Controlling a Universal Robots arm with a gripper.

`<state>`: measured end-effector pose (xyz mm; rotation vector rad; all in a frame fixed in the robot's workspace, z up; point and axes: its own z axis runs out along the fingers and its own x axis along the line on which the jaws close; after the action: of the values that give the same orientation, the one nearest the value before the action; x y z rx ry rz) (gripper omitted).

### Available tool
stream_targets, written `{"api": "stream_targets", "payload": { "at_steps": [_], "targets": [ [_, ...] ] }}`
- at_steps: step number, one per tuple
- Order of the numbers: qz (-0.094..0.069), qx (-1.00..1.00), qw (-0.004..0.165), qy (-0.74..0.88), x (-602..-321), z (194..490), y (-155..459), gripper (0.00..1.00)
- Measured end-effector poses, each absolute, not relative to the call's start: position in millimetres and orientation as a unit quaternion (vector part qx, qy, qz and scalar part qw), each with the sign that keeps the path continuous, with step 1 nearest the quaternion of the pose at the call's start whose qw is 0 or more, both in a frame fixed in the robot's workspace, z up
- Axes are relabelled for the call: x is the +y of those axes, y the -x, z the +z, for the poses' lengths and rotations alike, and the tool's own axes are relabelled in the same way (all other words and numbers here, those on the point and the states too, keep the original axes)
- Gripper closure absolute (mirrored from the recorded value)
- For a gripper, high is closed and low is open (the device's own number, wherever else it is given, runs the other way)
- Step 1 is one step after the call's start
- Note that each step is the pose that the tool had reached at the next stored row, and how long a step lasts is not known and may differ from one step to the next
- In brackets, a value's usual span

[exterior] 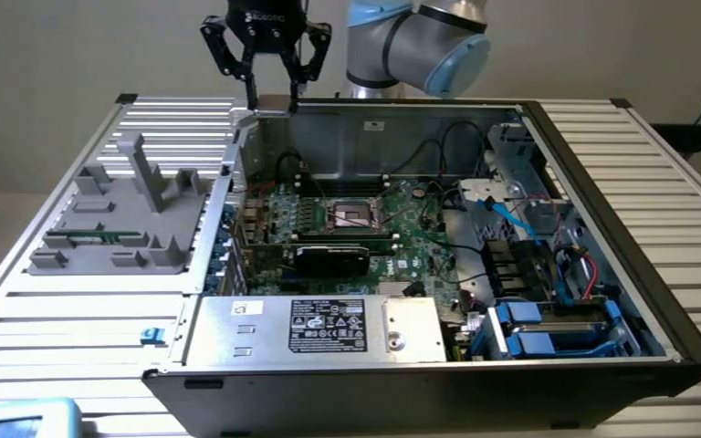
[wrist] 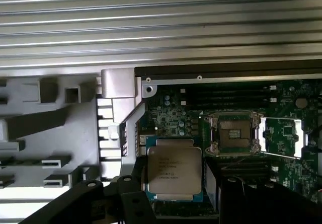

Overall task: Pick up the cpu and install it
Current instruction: 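Pick up the cpu and move it towards the insertion slot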

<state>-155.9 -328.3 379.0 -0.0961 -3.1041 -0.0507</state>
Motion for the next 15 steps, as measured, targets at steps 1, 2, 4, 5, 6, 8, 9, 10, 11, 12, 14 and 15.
{"api": "stream_targets", "payload": {
  "at_steps": [1, 2, 4, 5, 6, 8, 9, 10, 11, 12, 14, 15],
  "targets": [
    [-0.016, -0.999, 0.018, 0.031, -328.3, 378.9, 152.9, 0.45],
    [-0.016, -0.999, 0.017, 0.031, -328.3, 378.7, 150.7, 0.45],
    [-0.016, -0.999, 0.013, 0.031, -328.3, 378.4, 147.3, 0.45],
    [-0.016, -0.999, 0.01, 0.031, -328.3, 378.1, 146.1, 0.45],
    [-0.016, -0.999, 0.007, 0.031, -328.3, 377.9, 144.9, 0.45],
    [-0.017, -0.999, 0.003, 0.031, -328.3, 376.8, 141.4, 0.45],
    [-0.017, -0.999, 0.002, 0.031, -328.3, 376.1, 139.0, 0.45],
    [-0.017, -0.999, 0.002, 0.031, -328.3, 375.3, 136.4, 0.45],
    [-0.017, -0.999, 0.002, 0.031, -328.3, 374.4, 133.6, 0.45],
    [-0.017, -0.999, 0.001, 0.031, -328.3, 373.6, 130.5, 0.45],
    [-0.017, -0.999, 0.001, 0.031, -328.3, 372.0, 123.1, 0.45],
    [-0.017, -0.999, 0.002, 0.031, -328.3, 371.1, 119.4, 0.45]
  ]
}}
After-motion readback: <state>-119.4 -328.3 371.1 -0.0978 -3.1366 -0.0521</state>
